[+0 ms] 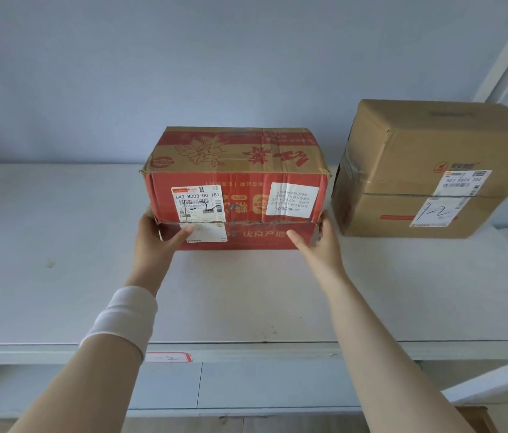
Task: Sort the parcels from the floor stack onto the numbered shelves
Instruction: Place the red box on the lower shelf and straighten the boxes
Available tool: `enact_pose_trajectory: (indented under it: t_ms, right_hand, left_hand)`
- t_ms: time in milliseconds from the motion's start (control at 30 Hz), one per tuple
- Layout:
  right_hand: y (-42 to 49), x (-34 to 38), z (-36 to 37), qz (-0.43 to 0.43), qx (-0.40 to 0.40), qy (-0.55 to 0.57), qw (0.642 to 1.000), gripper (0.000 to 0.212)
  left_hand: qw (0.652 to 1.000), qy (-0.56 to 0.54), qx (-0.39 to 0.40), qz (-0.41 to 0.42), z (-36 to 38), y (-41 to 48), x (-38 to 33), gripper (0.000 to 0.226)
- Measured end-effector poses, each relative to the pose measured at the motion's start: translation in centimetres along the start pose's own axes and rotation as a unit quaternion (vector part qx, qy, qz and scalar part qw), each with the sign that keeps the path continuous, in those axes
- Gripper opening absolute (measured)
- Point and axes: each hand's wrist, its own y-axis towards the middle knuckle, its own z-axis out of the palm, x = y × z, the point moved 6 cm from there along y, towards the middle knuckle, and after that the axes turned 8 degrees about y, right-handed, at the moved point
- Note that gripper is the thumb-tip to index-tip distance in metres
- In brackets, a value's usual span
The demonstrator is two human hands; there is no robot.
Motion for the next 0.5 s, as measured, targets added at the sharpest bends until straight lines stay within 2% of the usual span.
enact_pose_trajectory:
  t_ms: [100, 133, 267, 500]
  right_hand:
    - [-3.7, 0.7, -0.9, 0.051, -0.011, -0.015, 0.998, 0.097]
    - [-4.9, 0.7, -1.4, 0.056, -0.014, -0.017, 0.998, 0.095]
    - [-9.9, 0.9, -3.2, 0.052, -0.011, -0.026, 0.998, 0.088]
    - [-18.7, 0.5, -4.0, 0.036, -0.007, -0.035, 0.999, 0.076]
  left_hand:
    - [0.994, 0.045, -0.032, -0.092, -1.3, -2.6, 0.3, 0.083]
    - [0.99, 0.058, -0.037, -0.12, -1.7, -3.8, 0.3, 0.089]
    - [0.988, 0.058, -0.043, -0.133, -2.8, -9.3, -1.3, 0.081]
    - [0.988, 0.077, -0.011, -0.137, -4.5, -19.6, -2.1, 0.057]
